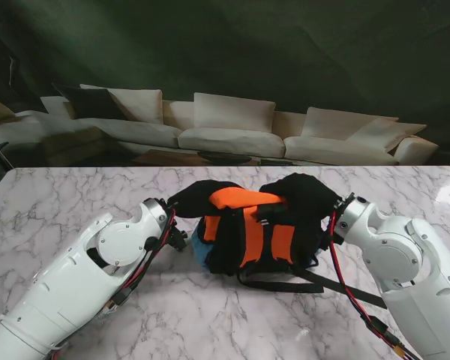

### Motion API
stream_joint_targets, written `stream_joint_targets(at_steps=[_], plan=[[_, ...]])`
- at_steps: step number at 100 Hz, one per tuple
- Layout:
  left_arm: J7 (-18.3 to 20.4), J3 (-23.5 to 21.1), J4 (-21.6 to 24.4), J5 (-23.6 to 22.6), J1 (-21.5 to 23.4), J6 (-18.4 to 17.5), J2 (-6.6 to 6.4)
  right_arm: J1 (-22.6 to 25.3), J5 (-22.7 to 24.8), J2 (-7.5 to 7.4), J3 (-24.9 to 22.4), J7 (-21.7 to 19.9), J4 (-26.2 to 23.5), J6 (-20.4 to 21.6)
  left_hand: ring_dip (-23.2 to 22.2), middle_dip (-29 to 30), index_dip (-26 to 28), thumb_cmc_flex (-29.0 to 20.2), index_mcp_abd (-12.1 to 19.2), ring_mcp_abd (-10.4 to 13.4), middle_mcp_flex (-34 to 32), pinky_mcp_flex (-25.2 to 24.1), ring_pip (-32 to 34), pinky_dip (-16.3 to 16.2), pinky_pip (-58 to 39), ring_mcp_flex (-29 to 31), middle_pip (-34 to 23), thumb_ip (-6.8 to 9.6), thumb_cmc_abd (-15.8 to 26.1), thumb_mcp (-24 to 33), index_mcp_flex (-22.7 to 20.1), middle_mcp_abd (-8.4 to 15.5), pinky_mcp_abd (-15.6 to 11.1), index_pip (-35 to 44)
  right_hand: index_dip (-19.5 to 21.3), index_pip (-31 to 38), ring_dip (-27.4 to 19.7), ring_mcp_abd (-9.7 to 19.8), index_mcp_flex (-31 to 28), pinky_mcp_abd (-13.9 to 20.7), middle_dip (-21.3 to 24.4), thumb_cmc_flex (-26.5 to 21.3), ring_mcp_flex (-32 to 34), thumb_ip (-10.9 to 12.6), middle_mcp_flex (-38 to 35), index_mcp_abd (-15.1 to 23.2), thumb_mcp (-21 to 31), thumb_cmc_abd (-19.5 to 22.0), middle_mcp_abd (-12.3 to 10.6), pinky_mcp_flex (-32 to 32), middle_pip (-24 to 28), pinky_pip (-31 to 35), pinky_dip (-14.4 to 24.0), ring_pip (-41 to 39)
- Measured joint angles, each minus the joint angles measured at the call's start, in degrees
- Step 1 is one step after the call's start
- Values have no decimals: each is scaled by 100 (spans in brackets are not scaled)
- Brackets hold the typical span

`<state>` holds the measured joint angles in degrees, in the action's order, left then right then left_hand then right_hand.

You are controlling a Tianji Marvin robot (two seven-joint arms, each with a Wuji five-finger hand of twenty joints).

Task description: Put the umbrella and water cup into the side pockets of the backpack

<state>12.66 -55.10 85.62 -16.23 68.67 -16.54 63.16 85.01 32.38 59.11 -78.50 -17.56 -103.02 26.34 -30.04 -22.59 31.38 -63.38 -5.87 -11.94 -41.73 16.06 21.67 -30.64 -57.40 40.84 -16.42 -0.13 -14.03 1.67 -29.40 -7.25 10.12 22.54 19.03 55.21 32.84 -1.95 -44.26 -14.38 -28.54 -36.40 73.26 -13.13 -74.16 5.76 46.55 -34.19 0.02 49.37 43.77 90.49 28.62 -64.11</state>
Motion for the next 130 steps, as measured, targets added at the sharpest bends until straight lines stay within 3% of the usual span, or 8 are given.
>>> stream_joint_targets(at_steps=[6, 15, 24, 41, 61, 68, 82, 130], plan=[[37, -33, 4, -227, 1, -32, -22, 54, 230, -2, 18, 130, -87, -31, 179, 337, -566, 417, -466, -84, 555, -339, -287, 1, 458, -484, 368, 1, 71, -66, 268, -287, 155, -798, 0, 13, 13, 40, -2, 0, -6, 0, 27, -1, -58, -10, 0, 57, -2, 147, 40, 59, 0, -188], [164, -144, -8, -313, 14, -99, -43, 84, 452, 2, 70, 192, -187, -246, 331, 669, -983, 792, -781, -175, 1181, -687, -549, 78, 947, -993, 731, 1, 72, -102, 497, -571, 163, -1413, -38, 26, 106, 45, -61, -2, -9, 0, 34, -6, -125, -109, 4, 110, -5, 306, 94, 182, 0, -464], [400, -450, 18, -381, 110, -168, -49, 79, 447, 23, 98, 194, -214, -428, 355, 762, -1072, 1088, -859, -232, 1337, -814, -629, 146, 1125, -1140, 878, 1, 71, -138, 603, -675, 170, -1569, -44, 26, 136, 45, -61, -38, -10, 0, 36, -6, -175, -168, 8, 110, 17, 359, 98, 230, 1, -564], [404, -1241, 267, -1399, 499, -500, -151, 26, 460, 46, 100, 253, -128, -387, 356, 667, -914, 1129, -855, -235, 1390, -844, -633, 85, 1187, -1203, 919, 1, 71, -221, 602, -651, 235, -1488, -44, 37, 137, 45, -62, -42, -10, 0, 36, -6, -177, -208, 13, 114, 22, 357, 99, 239, -39, -566], [417, -1777, 344, -1423, 831, -650, -303, -95, 360, 47, 164, 284, 77, -264, 99, 282, -563, 945, -701, -232, 393, -538, -371, -343, 619, -640, 393, 1, 126, -205, -182, -358, 352, -1089, -45, 47, 138, 45, -62, -42, -10, 0, 39, -6, -177, -208, 13, 173, 22, 316, 103, 240, -53, -516], [551, -1820, 323, -1444, 857, -802, -366, -125, 349, 46, 187, 285, 113, -255, 42, 235, -382, 797, -389, -186, 169, -523, -360, -361, 603, -526, 328, 1, 255, -198, -477, -109, 355, -806, -44, 49, 138, 45, -62, -42, -10, 0, 39, -6, -177, -208, 13, 173, 22, 292, 103, 240, -54, -513], [490, -1727, 189, -1456, 846, -1059, -428, -183, 375, 46, 235, 301, 154, -255, 12, 235, -189, 516, 417, -91, 169, -521, -360, -426, 534, -513, 328, 1, 319, -149, -442, 409, 357, -791, -45, 49, 138, 45, -62, -42, -10, 0, 39, -6, -177, -208, 13, 175, 22, 248, 104, 240, -57, -503], [665, -747, -293, -937, 330, -1010, -453, -232, 365, 49, 306, 336, 221, -218, -33, 717, -1047, 522, 48, -13, 480, -526, -372, -429, 533, -402, 611, 1, 385, -147, -10, 635, 357, -1369, -45, 55, 83, 45, -62, -42, -10, 0, 87, -6, -177, -208, 13, 176, 18, 214, 104, 235, -115, -387]])
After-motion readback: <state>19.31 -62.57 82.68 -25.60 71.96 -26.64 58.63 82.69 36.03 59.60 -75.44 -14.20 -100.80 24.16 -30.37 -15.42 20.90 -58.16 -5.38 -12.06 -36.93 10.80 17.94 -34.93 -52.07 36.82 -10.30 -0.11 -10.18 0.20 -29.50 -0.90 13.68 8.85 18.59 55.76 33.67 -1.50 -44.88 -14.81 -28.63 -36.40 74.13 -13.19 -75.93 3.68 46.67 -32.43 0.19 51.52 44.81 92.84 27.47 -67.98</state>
